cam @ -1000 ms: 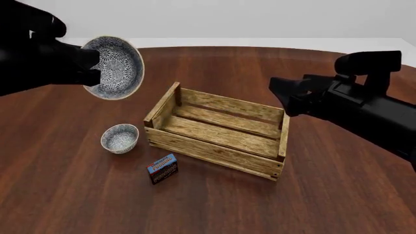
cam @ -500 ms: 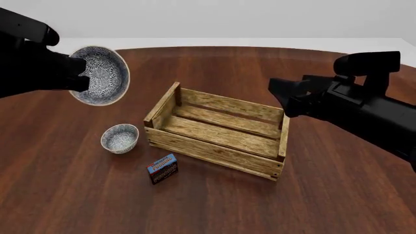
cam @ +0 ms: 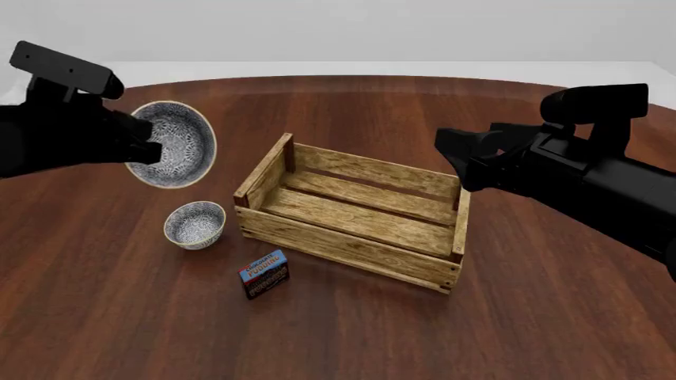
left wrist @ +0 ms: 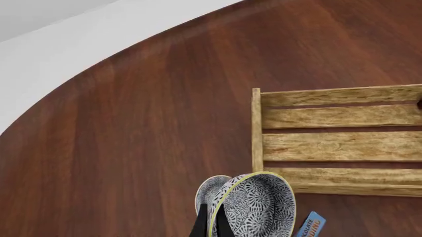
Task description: Stack the right bowl on the left bowl and place them in the tray.
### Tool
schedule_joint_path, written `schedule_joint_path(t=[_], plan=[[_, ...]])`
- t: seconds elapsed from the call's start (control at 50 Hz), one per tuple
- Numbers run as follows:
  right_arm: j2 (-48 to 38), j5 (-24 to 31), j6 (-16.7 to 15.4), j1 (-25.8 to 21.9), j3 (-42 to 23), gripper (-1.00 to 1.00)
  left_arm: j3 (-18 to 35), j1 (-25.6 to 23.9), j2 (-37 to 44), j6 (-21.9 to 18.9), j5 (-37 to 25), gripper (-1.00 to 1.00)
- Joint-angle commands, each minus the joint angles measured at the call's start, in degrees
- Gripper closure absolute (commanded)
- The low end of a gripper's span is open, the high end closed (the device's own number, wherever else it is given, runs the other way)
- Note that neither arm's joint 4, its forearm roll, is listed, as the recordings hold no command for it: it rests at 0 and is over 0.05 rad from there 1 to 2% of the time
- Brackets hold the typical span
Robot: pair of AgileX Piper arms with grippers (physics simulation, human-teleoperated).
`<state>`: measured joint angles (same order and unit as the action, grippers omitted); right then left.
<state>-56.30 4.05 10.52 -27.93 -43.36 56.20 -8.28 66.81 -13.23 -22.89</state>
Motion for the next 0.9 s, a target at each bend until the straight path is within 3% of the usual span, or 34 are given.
schedule_joint_path(t=[0.02,0.9], plan=[[0.1,-0.1,0.1,0.2,0.0,-1.00,-1.1,-2.4,2.6,2.4,3.0,1.00],[0.0,-0.2,0.1,0.5,0.1,-1.00,-1.4,0.9,14.6,4.1,10.0,1.00]])
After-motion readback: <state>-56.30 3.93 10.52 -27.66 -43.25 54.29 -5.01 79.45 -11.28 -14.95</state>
